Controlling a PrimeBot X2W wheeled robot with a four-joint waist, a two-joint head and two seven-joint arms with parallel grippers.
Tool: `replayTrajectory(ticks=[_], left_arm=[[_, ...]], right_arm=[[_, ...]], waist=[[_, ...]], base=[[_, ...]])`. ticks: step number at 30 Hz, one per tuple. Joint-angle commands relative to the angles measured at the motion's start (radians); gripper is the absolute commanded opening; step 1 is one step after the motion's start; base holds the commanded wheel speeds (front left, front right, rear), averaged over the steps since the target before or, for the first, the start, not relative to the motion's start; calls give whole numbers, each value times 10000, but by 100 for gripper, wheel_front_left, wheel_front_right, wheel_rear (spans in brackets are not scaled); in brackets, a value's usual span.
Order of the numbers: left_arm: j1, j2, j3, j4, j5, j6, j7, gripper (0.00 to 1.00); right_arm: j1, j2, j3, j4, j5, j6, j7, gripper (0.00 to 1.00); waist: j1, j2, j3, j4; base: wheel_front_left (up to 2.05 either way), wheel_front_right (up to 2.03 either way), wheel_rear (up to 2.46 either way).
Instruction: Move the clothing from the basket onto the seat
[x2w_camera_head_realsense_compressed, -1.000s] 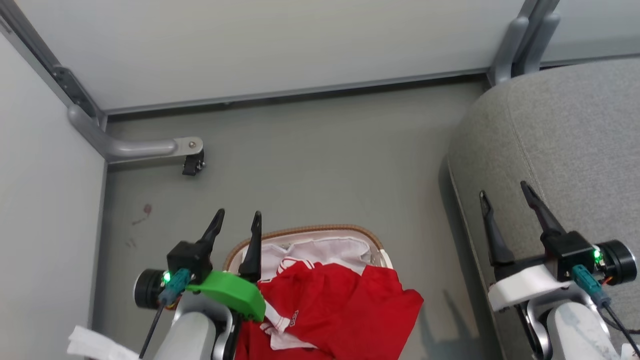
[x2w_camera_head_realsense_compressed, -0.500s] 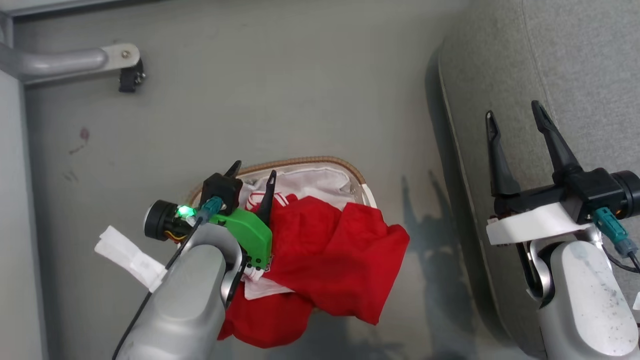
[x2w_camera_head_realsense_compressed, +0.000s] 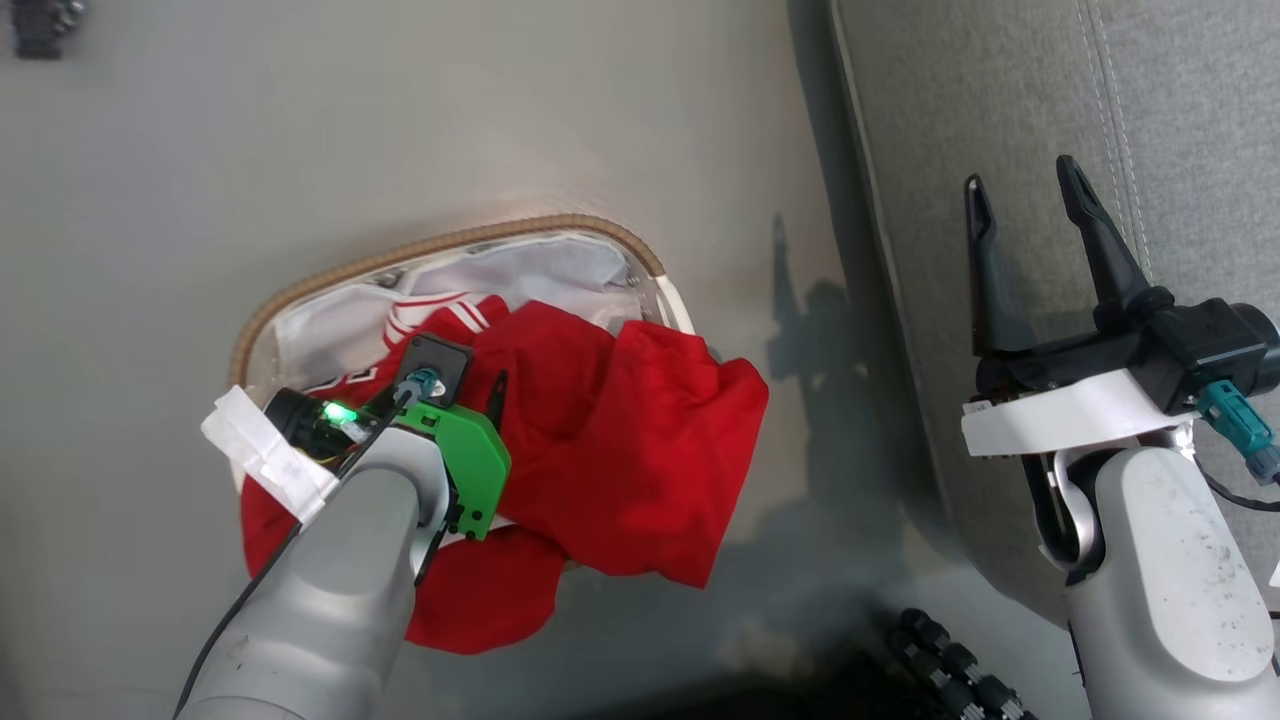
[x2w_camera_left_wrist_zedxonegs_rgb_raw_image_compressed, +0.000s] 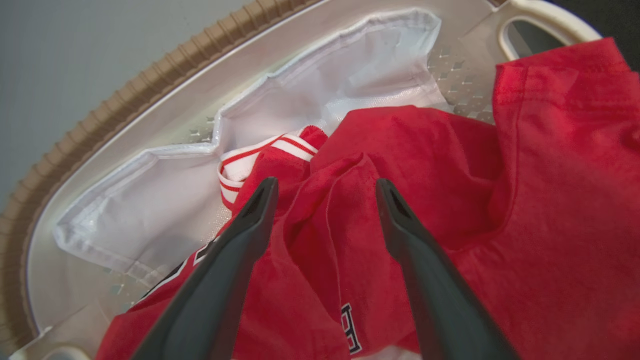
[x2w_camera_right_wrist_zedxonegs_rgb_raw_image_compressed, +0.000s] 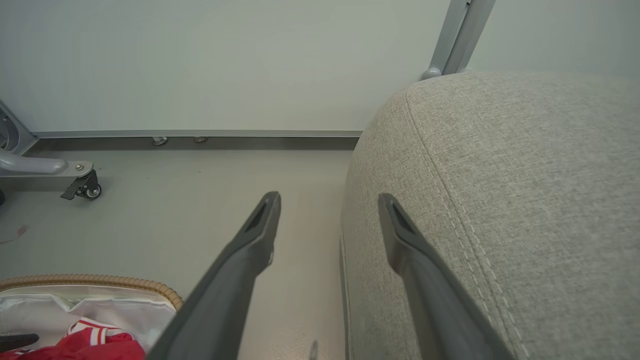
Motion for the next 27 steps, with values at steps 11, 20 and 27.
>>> replayTrajectory(ticks=[11, 20, 27], left_arm=[[-687, 179, -110, 935, -170, 39, 361, 100], [-619, 127, -173, 1074, -371, -36, -40, 0], [-218, 62, -176, 795, -529, -66, -825, 0]], right_arm=[[-246, -27, 364, 56, 395, -10, -25, 100], [-159, -29, 410, 174, 372, -10, -25, 100], [161, -30, 405, 363, 90, -10, -25, 100]], waist=[[-1, -1, 1157, -735], [-1, -1, 1004, -697], [-1, -1, 124, -392]], base=[[0, 0, 0], [0, 0, 0], [0, 0, 0]])
